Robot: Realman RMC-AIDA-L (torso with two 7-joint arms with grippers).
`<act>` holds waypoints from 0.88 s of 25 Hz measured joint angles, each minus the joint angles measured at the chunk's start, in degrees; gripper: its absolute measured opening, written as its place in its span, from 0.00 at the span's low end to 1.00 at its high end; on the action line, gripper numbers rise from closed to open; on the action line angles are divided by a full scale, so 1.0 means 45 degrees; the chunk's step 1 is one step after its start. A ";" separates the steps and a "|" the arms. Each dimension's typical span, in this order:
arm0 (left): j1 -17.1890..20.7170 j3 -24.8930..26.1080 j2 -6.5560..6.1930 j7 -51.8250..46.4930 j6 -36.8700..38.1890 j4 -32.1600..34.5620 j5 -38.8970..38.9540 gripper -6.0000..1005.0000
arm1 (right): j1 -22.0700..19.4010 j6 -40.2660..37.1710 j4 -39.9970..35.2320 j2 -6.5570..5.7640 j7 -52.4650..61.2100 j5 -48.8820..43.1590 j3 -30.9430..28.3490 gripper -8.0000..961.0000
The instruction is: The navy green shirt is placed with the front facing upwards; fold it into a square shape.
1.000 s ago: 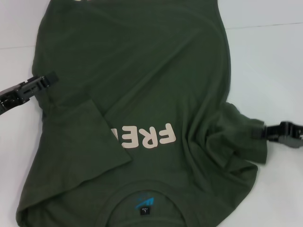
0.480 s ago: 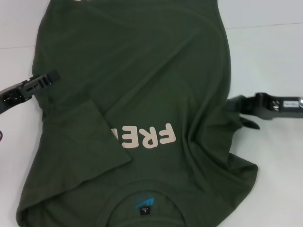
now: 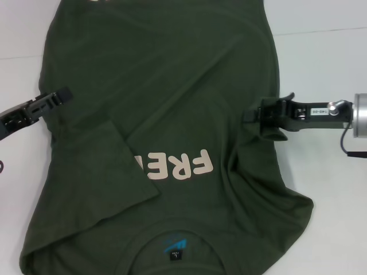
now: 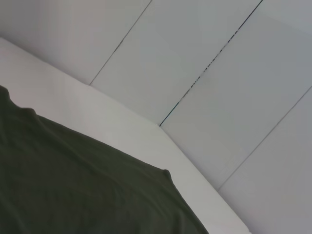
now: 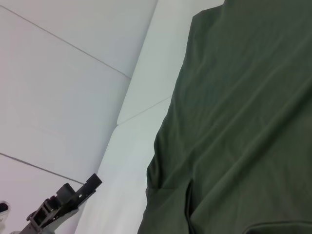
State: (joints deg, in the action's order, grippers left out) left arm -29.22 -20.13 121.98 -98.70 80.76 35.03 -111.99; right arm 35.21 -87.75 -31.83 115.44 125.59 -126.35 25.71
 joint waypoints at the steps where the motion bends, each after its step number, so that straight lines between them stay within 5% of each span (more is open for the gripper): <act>1: -0.0007 -0.0001 -0.0004 -0.0002 0.0000 -0.0046 -0.0020 0.88 | 0.0040 0.0076 0.0002 0.0051 0.0000 0.0006 0.0049 0.03; 10: -0.0032 -0.0022 -0.0018 -0.0013 -0.0012 -0.0199 -0.0086 0.88 | 0.0362 0.0950 0.0656 0.0259 0.0000 0.0053 0.0352 0.03; 16: -0.0027 -0.0020 -0.0017 -0.0019 -0.0034 -0.0207 -0.0093 0.88 | 0.0582 0.1312 0.0861 0.0412 -0.0150 0.0046 0.0451 0.20; 22: 0.0020 -0.0018 -0.0017 -0.0020 -0.0039 -0.0207 -0.0105 0.89 | 0.0776 0.1352 0.0755 0.0520 -0.0379 0.0114 0.0879 0.48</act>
State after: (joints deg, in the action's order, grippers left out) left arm -29.13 -20.21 121.90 -98.79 80.59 34.10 -112.47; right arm 38.70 -81.66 -28.43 117.77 123.89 -125.83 29.67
